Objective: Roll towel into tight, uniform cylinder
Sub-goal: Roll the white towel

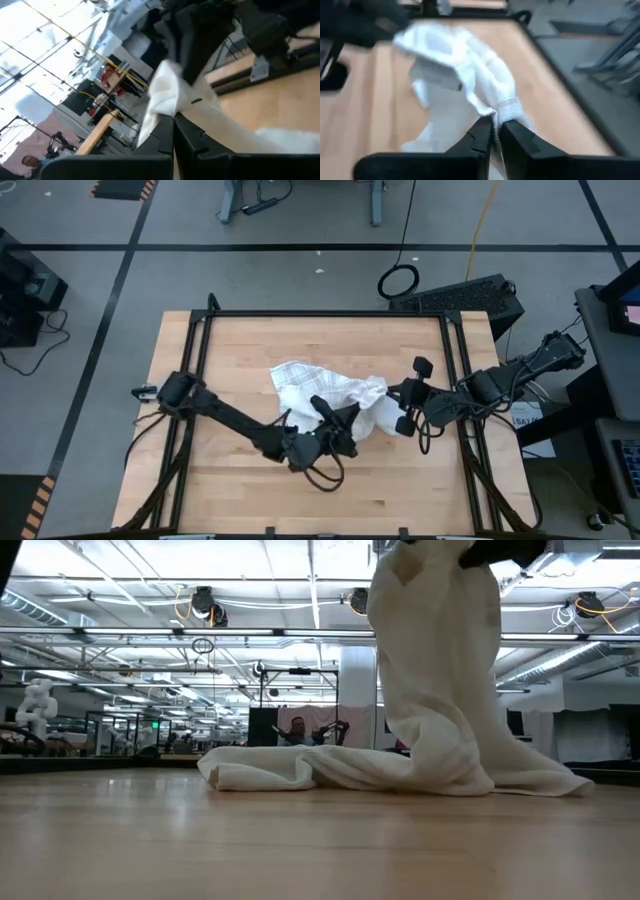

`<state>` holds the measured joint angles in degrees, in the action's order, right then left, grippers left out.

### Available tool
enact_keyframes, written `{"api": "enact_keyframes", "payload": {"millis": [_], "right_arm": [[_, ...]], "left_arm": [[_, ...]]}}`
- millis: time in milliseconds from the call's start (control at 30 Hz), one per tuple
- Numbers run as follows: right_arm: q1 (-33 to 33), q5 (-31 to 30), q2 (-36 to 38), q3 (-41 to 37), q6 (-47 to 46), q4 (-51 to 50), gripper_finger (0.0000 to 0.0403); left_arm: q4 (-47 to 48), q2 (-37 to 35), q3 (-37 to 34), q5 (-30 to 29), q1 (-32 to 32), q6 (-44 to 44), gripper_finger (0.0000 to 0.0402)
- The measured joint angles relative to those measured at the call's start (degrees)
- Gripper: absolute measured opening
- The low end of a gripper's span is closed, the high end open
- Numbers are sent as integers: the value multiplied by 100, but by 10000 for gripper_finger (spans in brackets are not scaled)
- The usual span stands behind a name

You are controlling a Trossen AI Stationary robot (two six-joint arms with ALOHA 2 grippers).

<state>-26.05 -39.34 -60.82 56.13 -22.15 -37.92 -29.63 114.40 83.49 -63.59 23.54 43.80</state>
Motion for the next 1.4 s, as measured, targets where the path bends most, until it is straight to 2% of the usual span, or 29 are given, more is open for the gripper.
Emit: {"api": "enact_keyframes", "payload": {"millis": [100, 200, 267, 333, 567, 733, 833, 967, 1067, 1300, 1400], "right_arm": [[-108, 316, 0, -95, -258, -37, 71], [-302, 390, 0, -198, -556, -75, 114], [-470, 390, 0, -300, -804, -87, 144], [-668, 400, 2, -503, -1058, -3, 172], [-1388, 633, -2, -1735, -1937, 999, 239], [-1680, 622, -85, -2524, -2316, 1745, 255], [-1693, 288, -278, -2750, -2556, 1848, 261], [-1536, -467, -693, -2757, -2303, 1862, 270], [-1243, -748, -955, -2755, -2071, 1805, 276], [-239, -387, -990, -2762, -2160, 903, 245], [159, -168, -882, -2760, -1916, 724, 230]], "left_arm": [[1496, -374, 1, 414, -15, -1043, 1], [2916, -738, 4, 1472, -76, -2238, 1], [3543, -886, 5, 2245, -108, -2796, 1], [3956, -963, 8, 2645, -106, -3084, 1], [4308, -986, 8, 2744, -47, -2953, 0], [4472, -1273, 8, 2812, -53, -2973, 0], [4547, -1458, 8, 2903, -24, -2958, 0], [4615, -1650, 8, 2905, 12, -2980, 0], [4716, -1693, 8, 2902, 27, -2984, 0], [5119, -1697, 8, 2882, 27, -3095, 0], [5238, -1697, 8, 2878, 35, -3148, 0]]}}
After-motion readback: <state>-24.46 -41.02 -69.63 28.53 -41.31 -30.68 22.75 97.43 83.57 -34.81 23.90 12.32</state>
